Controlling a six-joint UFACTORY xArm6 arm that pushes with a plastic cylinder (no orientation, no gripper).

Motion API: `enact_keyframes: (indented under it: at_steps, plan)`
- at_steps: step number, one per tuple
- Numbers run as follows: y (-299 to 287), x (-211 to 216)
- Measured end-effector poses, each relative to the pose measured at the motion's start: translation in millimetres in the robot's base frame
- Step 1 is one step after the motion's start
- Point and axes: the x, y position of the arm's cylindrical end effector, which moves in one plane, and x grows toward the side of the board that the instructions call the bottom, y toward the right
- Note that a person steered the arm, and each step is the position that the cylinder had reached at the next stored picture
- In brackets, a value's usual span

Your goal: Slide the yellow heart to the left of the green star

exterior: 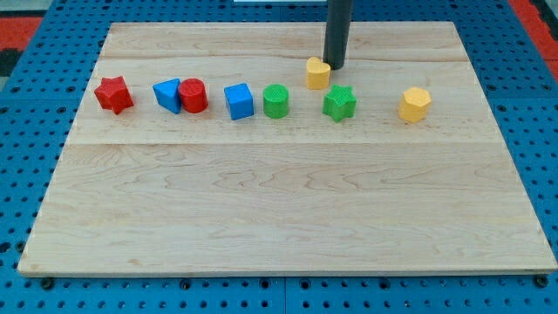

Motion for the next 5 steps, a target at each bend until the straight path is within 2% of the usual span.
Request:
enact_keyframes:
  at_steps: [2,3,4,5]
  plan:
    - [-16,-46]
    - [-25,3]
    - [-33,36]
    - [-27,15]
